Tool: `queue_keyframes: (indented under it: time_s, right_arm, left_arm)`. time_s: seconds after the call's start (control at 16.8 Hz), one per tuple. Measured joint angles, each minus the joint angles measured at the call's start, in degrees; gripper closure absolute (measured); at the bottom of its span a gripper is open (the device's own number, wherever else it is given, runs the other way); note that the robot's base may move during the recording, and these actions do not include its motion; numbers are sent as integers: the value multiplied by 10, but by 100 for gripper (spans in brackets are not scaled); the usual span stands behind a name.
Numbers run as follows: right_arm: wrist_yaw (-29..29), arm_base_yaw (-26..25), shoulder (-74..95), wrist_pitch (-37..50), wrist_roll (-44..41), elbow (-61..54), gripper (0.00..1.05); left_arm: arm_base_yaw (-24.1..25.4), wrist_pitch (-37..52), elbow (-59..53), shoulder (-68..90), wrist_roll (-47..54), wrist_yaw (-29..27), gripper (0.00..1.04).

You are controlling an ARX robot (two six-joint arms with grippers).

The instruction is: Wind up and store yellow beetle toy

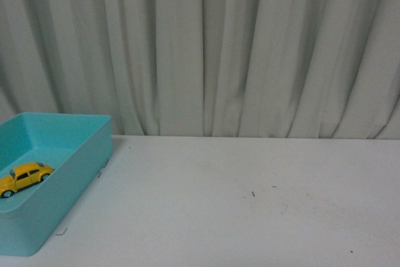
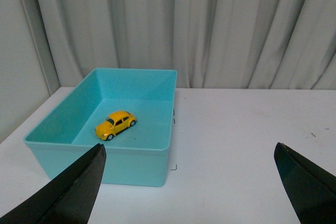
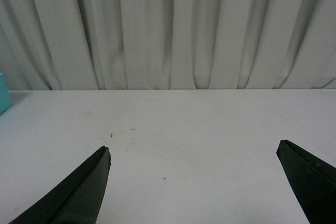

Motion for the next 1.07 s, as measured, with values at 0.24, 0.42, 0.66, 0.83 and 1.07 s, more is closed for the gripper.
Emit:
queue_keyframes:
  time_s: [0.24, 0.42, 0.66, 0.83, 1.07]
  right_arm:
    - [0, 0, 0, 0, 0, 0, 7]
    - [0, 0, 0, 0, 0, 0, 7]
    - [0, 0, 0, 0, 0, 0, 7]
    - [0, 0, 0, 0, 0, 0, 7]
    - [0, 0, 0, 1, 0, 0, 7]
  left_arm:
    - [0, 0, 0, 0, 0, 0, 7]
    - [0, 0, 0, 0, 0, 0, 7]
    - [0, 0, 0, 0, 0, 0, 7]
    - [0, 0, 0, 0, 0, 0, 7]
    - [0, 1, 0, 0, 0, 0, 7]
